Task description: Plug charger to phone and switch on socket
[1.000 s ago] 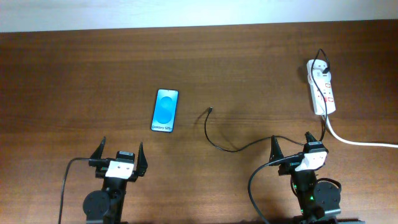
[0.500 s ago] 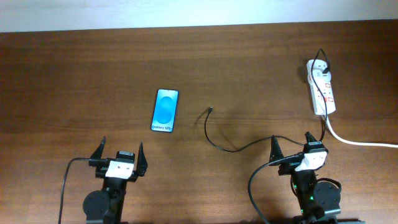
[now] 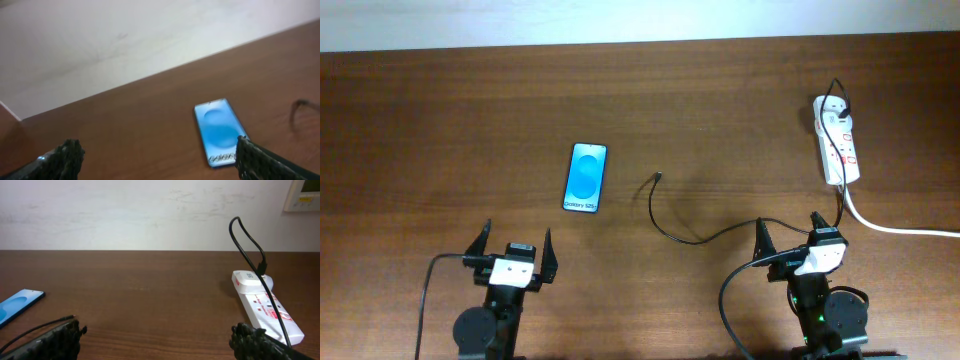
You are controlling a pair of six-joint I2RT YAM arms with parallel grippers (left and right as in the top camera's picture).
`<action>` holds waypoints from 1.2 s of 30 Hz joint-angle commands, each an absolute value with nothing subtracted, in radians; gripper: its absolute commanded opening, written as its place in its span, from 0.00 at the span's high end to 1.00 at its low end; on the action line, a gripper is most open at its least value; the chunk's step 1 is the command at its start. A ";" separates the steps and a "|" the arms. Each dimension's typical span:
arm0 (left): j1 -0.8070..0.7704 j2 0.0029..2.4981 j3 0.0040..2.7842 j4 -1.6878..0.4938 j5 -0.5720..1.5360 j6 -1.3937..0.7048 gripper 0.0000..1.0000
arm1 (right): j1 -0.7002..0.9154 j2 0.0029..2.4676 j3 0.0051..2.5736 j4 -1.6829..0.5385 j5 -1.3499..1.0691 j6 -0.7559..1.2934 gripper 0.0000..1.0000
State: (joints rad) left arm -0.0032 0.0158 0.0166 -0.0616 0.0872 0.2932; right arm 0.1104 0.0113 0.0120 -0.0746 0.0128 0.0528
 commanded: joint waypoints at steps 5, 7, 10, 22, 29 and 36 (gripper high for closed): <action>0.003 0.012 0.019 -0.048 0.220 0.115 0.01 | 0.110 0.013 0.006 -0.080 0.011 0.056 0.02; 0.003 0.023 0.037 -0.060 0.233 0.077 0.01 | 0.110 0.013 0.006 -0.080 0.011 0.056 0.02; 0.003 0.083 0.080 -0.068 0.256 0.037 0.01 | 0.110 0.013 0.006 -0.080 0.011 0.056 0.01; 0.003 0.772 0.716 -0.288 0.382 -0.011 0.01 | 0.110 0.013 0.006 -0.080 0.011 0.056 0.02; -0.022 1.259 1.251 -0.723 0.381 -0.010 0.01 | 0.110 0.013 0.006 -0.080 0.011 0.056 0.02; -0.052 1.529 1.426 -0.868 0.423 -0.015 0.01 | 0.110 0.013 0.006 -0.080 0.011 0.056 0.02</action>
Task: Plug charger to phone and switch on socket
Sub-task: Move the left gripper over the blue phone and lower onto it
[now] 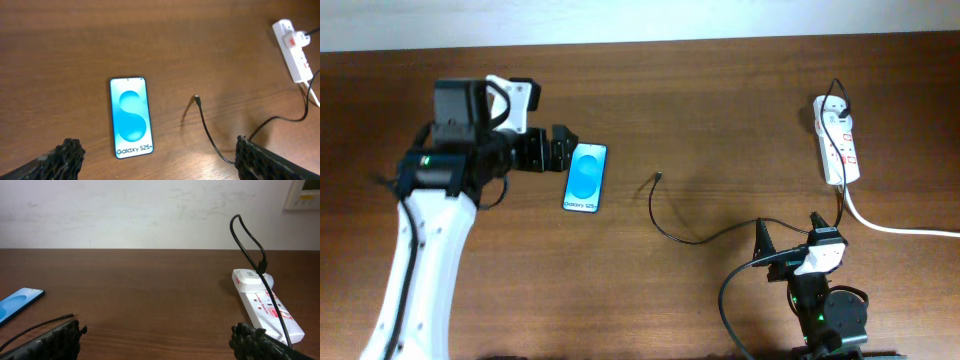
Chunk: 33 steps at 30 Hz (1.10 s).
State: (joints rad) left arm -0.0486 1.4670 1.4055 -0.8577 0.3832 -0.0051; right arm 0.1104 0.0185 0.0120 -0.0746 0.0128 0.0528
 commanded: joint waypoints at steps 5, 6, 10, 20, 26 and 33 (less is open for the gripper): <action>-0.070 1.624 1.431 -0.794 0.409 -0.061 0.00 | 0.110 0.013 0.006 -0.080 0.011 0.056 0.02; -0.078 1.642 1.444 -0.796 0.356 -0.099 0.01 | 0.110 0.013 0.006 -0.080 0.011 0.056 0.02; -0.133 1.786 1.603 -0.886 0.167 -0.185 0.01 | 0.110 0.013 0.006 -0.080 0.011 0.056 0.02; -0.255 2.151 1.897 -1.093 -0.022 -0.186 0.05 | 0.110 0.013 0.006 -0.080 0.011 0.056 0.02; -0.284 2.265 1.897 -1.087 -0.027 -0.131 0.05 | 0.110 0.013 0.006 -0.080 0.011 0.056 0.02; -0.293 2.357 1.896 -1.089 -0.047 -0.099 0.07 | 0.110 0.013 0.006 -0.080 0.011 0.056 0.02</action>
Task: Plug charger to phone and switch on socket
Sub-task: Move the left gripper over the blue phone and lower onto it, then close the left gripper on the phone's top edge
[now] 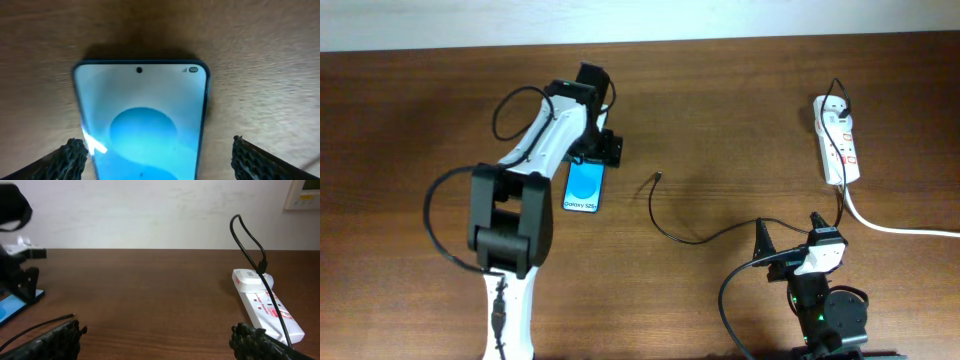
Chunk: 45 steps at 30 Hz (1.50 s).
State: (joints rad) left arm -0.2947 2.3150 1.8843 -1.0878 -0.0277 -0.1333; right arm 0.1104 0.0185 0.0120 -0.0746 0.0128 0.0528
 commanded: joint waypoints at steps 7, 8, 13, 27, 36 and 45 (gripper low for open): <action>-0.294 2.358 1.867 -1.091 -0.068 -0.047 0.09 | 0.110 0.013 0.006 -0.080 0.011 0.056 0.02; -0.294 2.358 1.856 -1.091 -0.087 -0.047 0.08 | 0.110 0.013 0.006 -0.080 0.011 0.056 0.02; -0.294 2.349 1.852 -1.095 -0.120 -0.047 0.08 | 0.110 0.013 0.006 -0.080 0.011 0.056 0.02; -0.284 2.295 1.954 -1.189 -0.068 -0.236 0.00 | 0.110 0.013 0.006 -0.080 0.011 0.056 0.02; -0.265 2.295 1.866 -1.141 -0.068 -0.239 0.02 | 0.110 0.013 0.006 -0.080 0.011 0.056 0.02; -0.254 2.295 1.787 -1.056 -0.014 -0.163 0.02 | 0.110 0.013 0.006 -0.080 0.011 0.056 0.02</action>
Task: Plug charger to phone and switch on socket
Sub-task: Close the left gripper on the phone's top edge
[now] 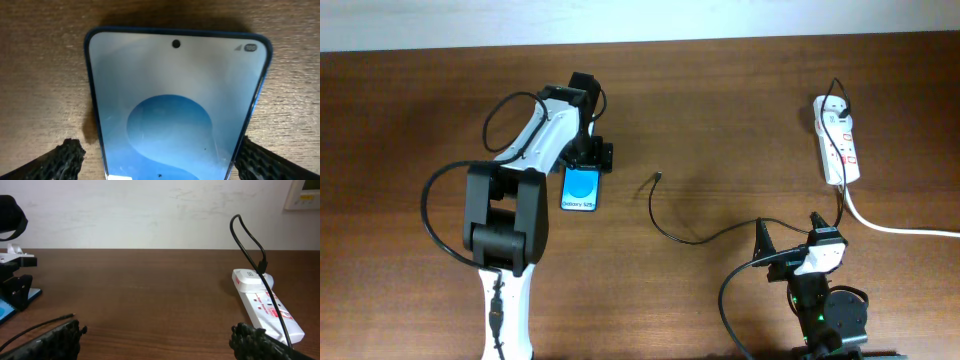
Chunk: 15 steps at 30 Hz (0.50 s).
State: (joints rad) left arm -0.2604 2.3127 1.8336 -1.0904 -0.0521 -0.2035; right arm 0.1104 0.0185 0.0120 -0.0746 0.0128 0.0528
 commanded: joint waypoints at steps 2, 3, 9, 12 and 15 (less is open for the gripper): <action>-0.254 2.295 1.763 -1.047 -0.014 -0.163 0.05 | 0.110 0.013 0.006 -0.080 0.011 0.056 0.02; -0.254 2.295 1.757 -1.047 -0.014 -0.163 0.06 | 0.110 0.013 0.006 -0.080 0.011 0.056 0.02; -0.255 2.295 1.749 -1.042 -0.014 -0.163 0.14 | 0.110 0.013 0.006 -0.080 0.011 0.056 0.02; -0.255 2.295 1.749 -1.044 -0.014 -0.163 0.16 | 0.110 0.013 0.006 -0.080 0.011 0.056 0.02; -0.255 2.295 1.749 -1.052 -0.014 -0.163 0.20 | 0.110 0.013 0.006 -0.080 0.011 0.056 0.02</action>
